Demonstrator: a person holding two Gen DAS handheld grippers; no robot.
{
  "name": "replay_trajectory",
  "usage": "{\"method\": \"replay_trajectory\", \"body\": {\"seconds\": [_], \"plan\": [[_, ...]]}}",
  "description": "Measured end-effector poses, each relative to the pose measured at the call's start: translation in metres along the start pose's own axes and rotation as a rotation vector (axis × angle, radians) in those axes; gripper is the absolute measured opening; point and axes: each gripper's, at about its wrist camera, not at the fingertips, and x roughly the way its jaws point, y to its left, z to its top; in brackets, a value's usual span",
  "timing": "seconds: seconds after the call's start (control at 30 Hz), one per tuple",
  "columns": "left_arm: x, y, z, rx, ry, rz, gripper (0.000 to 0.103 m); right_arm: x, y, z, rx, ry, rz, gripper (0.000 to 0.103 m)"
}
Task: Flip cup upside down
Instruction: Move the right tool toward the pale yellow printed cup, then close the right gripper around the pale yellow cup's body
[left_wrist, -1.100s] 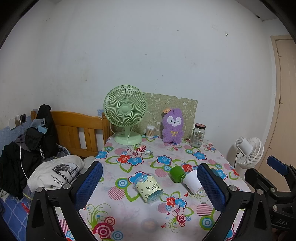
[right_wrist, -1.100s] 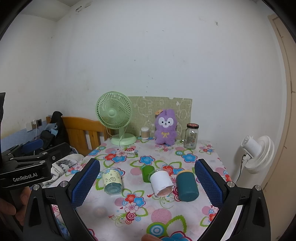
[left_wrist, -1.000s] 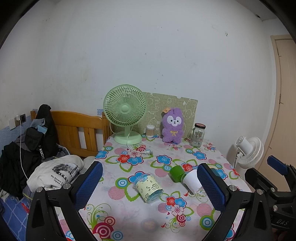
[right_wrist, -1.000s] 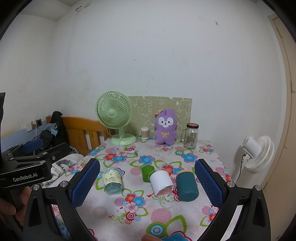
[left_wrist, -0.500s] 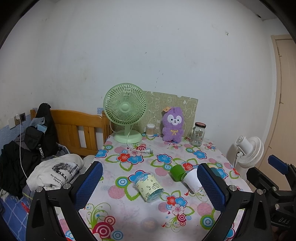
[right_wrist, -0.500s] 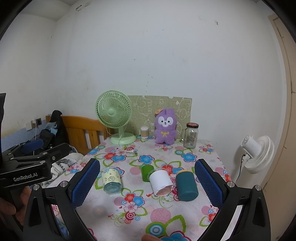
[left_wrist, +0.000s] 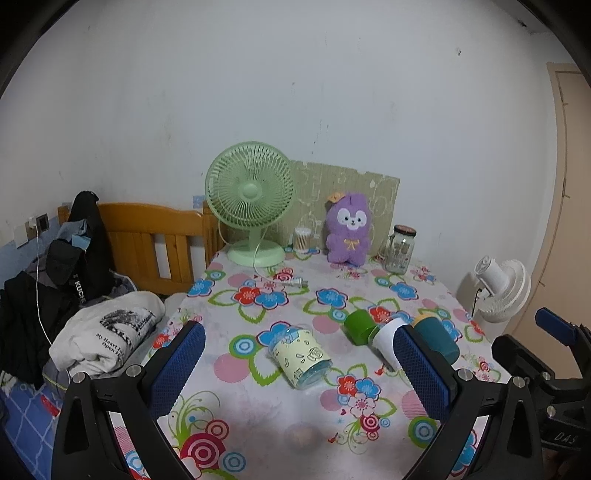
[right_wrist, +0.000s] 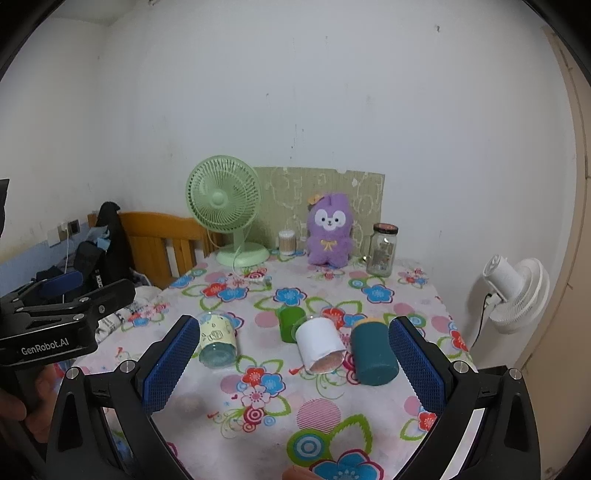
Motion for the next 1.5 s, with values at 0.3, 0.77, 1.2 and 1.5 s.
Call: {"method": "replay_trajectory", "body": {"seconds": [0.3,0.77,1.2,1.5], "plan": [[0.031,0.007,-0.019,-0.006,0.083,0.009,0.103,0.037,-0.005,-0.015,0.002,0.088,0.018,0.103],[0.083,0.035,-0.052,-0.013,0.236,0.073,0.103,0.118,0.029,-0.040,-0.057,0.244,0.110,0.103],[0.126,0.082,-0.076,0.095,0.389,0.205,0.103,0.203,0.073,-0.034,0.014,0.371,0.285,0.103],[0.129,0.090,-0.083,0.124,0.420,0.216,0.103,0.230,0.103,-0.044,-0.111,0.448,0.241,0.103]]}}
